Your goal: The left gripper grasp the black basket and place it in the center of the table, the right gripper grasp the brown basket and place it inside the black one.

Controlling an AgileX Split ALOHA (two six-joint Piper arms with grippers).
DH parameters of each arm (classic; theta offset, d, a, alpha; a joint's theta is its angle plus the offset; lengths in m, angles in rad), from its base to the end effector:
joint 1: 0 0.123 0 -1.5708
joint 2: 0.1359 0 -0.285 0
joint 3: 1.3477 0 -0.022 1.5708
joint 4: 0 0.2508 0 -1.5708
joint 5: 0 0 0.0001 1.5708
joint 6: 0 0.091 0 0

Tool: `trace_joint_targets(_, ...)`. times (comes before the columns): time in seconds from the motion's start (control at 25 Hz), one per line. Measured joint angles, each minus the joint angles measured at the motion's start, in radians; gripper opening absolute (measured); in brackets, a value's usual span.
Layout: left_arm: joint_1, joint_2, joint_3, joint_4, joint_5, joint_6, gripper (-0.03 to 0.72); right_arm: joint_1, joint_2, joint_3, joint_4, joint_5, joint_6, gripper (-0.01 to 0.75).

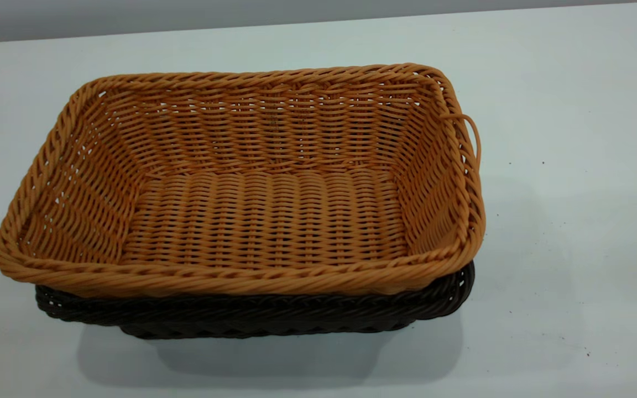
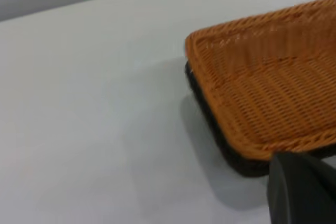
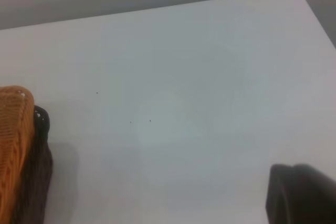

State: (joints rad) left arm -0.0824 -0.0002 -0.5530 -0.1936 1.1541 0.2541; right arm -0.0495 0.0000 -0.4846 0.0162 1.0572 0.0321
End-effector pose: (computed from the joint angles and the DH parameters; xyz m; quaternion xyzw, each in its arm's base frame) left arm -0.0174 -0.0146 0.2855 0.1546 0.8456 -0.0527 0.5083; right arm -0.0029 0.0014 0.2733 0.0347 0.8556 0.0036 0.5165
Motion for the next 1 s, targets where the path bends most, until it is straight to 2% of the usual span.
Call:
trace_joint_targets(0.36, 0.000, 0.000, 0.102, 0.066, -0.071, -0.087, -0.001, 0.000, 0.000, 0.000, 0.004, 0.000, 0.000, 0.005)
trace_joint_targets(1.0, -0.001, 0.000, 0.103, 0.169, -0.079, -0.232, -0.001, 0.000, 0.000, 0.000, 0.004, 0.000, 0.000, 0.005)
